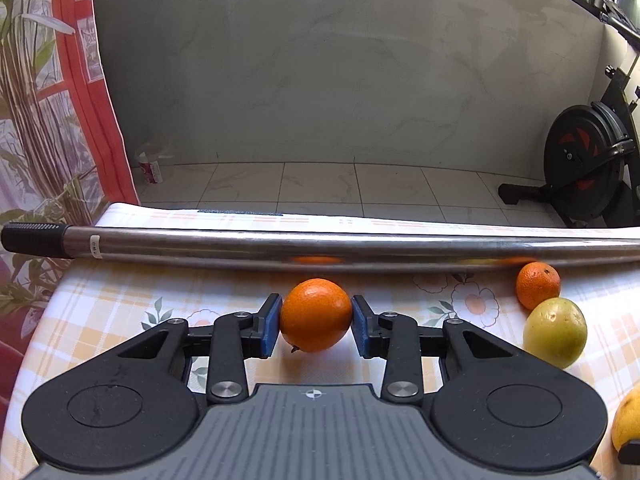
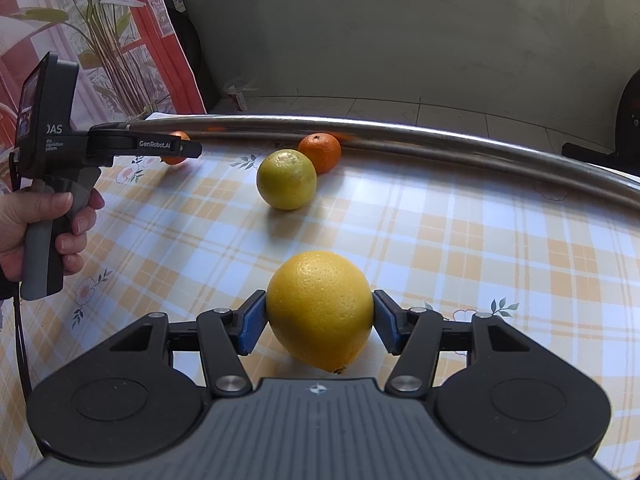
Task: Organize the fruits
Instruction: 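Carry the mandarin with the left tool and the grapefruit with the right over the plate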
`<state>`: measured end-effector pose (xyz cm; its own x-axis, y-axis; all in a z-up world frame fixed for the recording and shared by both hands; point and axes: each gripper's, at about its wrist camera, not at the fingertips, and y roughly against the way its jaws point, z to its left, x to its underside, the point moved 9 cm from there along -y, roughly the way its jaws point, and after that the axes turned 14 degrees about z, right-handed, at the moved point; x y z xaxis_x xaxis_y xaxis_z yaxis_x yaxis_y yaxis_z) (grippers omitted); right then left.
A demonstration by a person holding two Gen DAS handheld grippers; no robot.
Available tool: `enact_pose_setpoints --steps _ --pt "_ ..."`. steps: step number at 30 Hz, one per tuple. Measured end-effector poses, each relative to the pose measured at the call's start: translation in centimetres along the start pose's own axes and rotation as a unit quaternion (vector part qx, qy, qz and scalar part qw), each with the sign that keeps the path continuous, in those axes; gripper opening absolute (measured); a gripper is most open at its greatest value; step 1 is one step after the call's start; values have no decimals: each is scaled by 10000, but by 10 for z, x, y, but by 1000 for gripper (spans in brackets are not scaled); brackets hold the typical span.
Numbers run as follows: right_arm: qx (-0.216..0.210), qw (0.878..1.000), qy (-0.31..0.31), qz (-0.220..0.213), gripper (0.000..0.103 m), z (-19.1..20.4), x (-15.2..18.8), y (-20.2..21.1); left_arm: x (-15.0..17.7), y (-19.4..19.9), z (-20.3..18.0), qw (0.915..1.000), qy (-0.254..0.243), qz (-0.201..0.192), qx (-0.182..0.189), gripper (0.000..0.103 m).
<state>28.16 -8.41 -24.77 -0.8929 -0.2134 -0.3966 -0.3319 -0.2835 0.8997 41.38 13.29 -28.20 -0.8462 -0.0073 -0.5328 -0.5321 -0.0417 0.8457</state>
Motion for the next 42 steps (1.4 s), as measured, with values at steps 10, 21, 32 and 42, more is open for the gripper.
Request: enact_pose_setpoints --steps 10,21,32,42 --pt "-381 9975 -455 -388 58 3 6 33 34 76 -13 9988 -376 -236 198 39" --pt "-278 9899 -1025 -940 58 -27 48 88 62 154 -66 9932 -767 -557 674 39" --pt "220 9815 -1306 -1385 58 -47 110 134 96 200 -141 9848 -1038 -672 1216 39" --pt "144 9792 -1486 -1373 58 -66 142 145 145 191 -203 9741 -1537 -404 1605 39"
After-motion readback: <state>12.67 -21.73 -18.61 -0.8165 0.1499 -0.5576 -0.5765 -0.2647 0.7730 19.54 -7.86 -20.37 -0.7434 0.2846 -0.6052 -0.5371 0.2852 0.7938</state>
